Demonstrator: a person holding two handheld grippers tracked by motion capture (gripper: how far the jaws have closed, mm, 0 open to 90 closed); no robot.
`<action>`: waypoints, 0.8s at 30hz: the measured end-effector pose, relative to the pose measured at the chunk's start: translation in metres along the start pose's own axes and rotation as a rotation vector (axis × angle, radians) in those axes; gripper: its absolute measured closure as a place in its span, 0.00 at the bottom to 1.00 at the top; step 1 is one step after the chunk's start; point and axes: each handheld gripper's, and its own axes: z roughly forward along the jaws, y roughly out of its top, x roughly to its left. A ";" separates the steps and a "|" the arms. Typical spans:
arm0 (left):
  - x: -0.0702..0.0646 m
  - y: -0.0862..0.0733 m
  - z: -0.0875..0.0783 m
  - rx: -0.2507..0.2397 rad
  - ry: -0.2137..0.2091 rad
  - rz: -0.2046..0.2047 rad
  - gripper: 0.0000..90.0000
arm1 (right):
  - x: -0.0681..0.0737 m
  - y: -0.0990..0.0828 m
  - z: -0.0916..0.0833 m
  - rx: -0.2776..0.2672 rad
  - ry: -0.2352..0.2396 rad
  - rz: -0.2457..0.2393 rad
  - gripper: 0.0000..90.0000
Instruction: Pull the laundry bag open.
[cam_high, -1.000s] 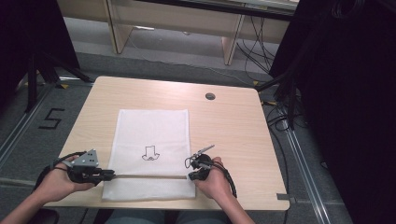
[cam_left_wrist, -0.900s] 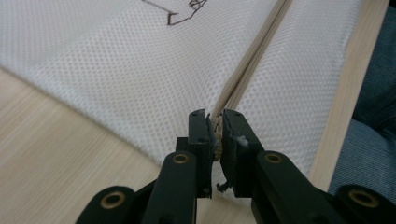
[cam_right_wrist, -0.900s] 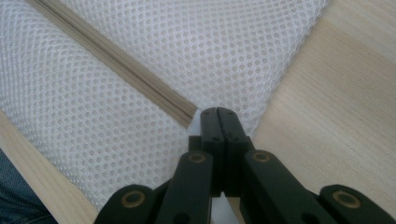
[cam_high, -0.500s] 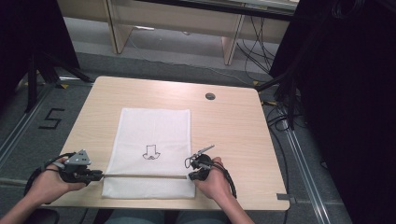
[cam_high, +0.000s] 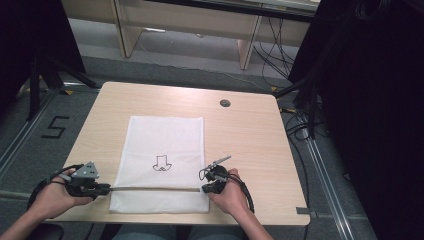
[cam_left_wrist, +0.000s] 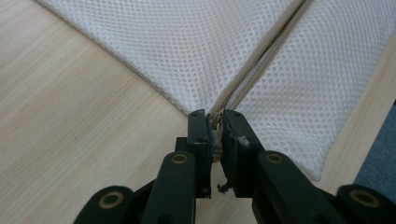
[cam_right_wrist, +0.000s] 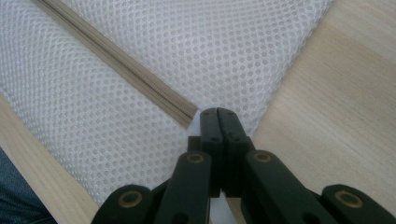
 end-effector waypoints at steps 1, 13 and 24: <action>0.000 0.000 -0.001 -0.011 -0.006 0.001 0.90 | 0.000 -0.001 -0.001 -0.003 -0.005 0.007 1.00; 0.006 0.006 -0.002 -0.218 0.009 -0.133 0.58 | 0.001 0.001 -0.006 -0.035 -0.010 0.005 0.87; 0.013 0.006 0.000 -0.265 0.063 -0.164 0.46 | -0.002 -0.002 -0.013 -0.072 -0.035 -0.001 0.79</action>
